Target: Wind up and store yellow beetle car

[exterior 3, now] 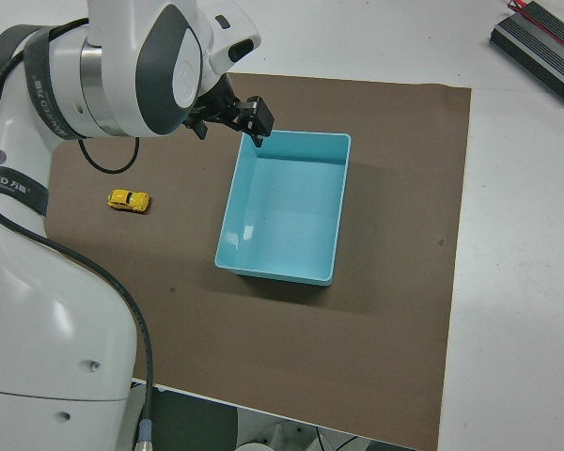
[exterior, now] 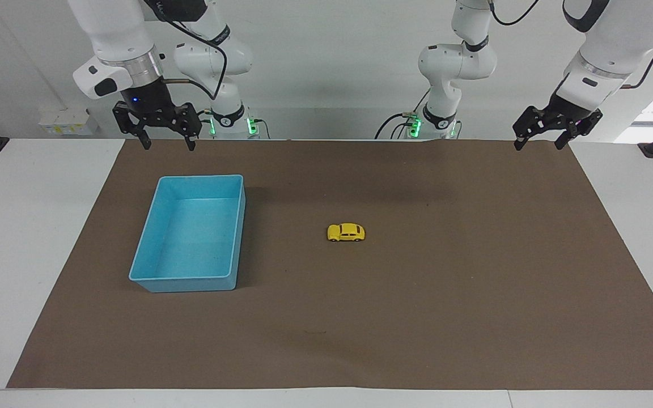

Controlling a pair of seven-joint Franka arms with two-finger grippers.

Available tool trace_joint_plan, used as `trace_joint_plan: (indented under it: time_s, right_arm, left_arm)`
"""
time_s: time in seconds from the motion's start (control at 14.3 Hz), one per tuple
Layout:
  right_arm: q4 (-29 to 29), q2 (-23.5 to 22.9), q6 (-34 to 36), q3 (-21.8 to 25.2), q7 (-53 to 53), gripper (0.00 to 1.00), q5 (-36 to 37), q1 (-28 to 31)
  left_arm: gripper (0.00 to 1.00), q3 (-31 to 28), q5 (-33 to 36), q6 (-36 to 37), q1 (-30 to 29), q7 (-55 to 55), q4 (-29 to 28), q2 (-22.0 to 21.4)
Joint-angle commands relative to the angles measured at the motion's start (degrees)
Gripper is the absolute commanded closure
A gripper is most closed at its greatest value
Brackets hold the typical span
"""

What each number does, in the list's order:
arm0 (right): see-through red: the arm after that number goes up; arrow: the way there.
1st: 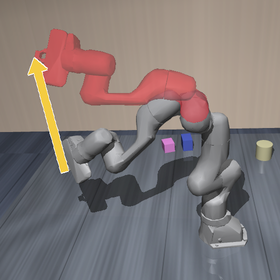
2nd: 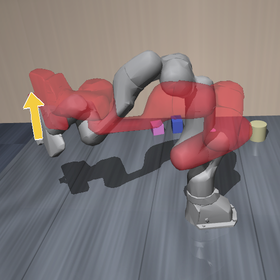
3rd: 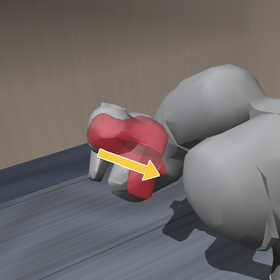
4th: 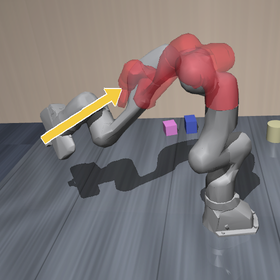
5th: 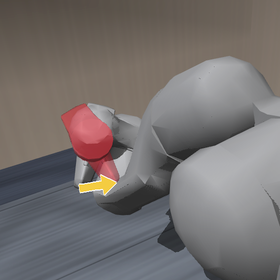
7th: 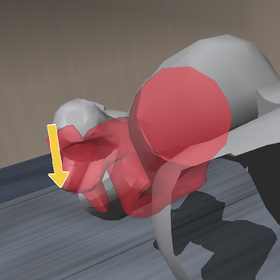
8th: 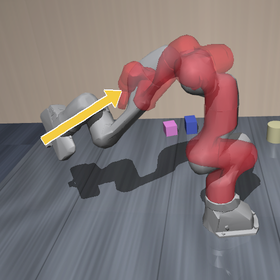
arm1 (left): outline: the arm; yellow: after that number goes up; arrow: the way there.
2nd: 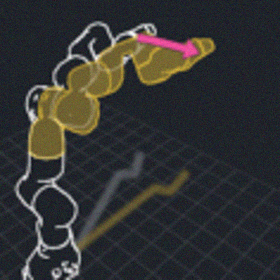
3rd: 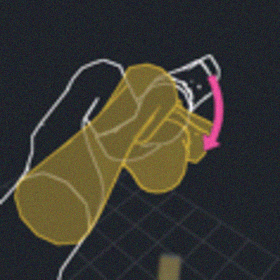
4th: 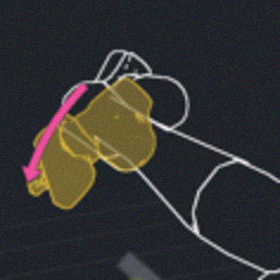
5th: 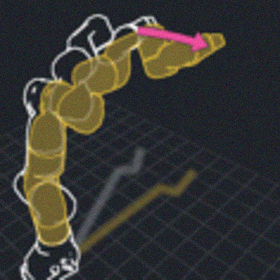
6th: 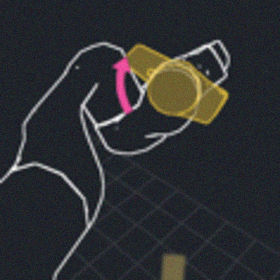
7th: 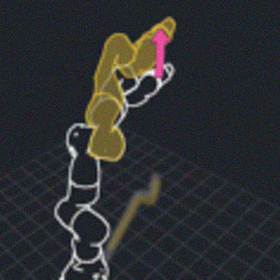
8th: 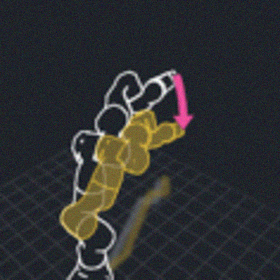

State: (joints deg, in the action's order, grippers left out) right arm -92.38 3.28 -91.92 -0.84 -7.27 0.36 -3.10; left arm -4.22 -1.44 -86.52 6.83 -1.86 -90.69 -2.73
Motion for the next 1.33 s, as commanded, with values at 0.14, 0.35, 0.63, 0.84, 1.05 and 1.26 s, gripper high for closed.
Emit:
trace_joint_plan:
  time_s: [0.14, 0.35, 0.63, 0.84, 1.05, 1.26]
  right_arm:
    - [0.4, 0.3, 1.0, -0.2, 0.2, 0.00, -1.2, 0.7]
    - [0.3, 0.5, 1.0, 1.0, 0.2, 0.00, -1.2, 0.7]
    - [0.2, 0.5, 1.0, 1.0, 0.2, 0.00, -1.2, 0.7]
    - [0.2, 0.6, 1.0, 0.9, 0.2, 0.00, -1.2, 0.6]
    - [0.2, 0.6, 1.0, 0.8, 0.2, 0.00, -1.2, 0.6]
    - [0.0, 0.7, 1.1, 0.8, 0.2, 0.00, -1.2, 0.6]
  left_arm:
    - [0.00, 0.4, 0.6, 1.2, -0.4, -0.6, -0.4, -0.6]
    - [0.00, 0.4, 0.4, 1.5, -0.1, -0.1, -0.4, -0.6]
    - [0.00, 1.1, 0.2, 1.4, 1.3, 0.0, 0.0, -0.4]
    - [0.00, 1.8, 0.3, 1.2, 4.8, 1.0, -0.1, -0.5]
    - [0.00, 2.0, 0.2, 1.2, 7.4, 4.7, -0.3, -0.6]
    - [0.00, 2.2, -1.3, 1.4, 9.1, 12.0, -0.3, -0.5]
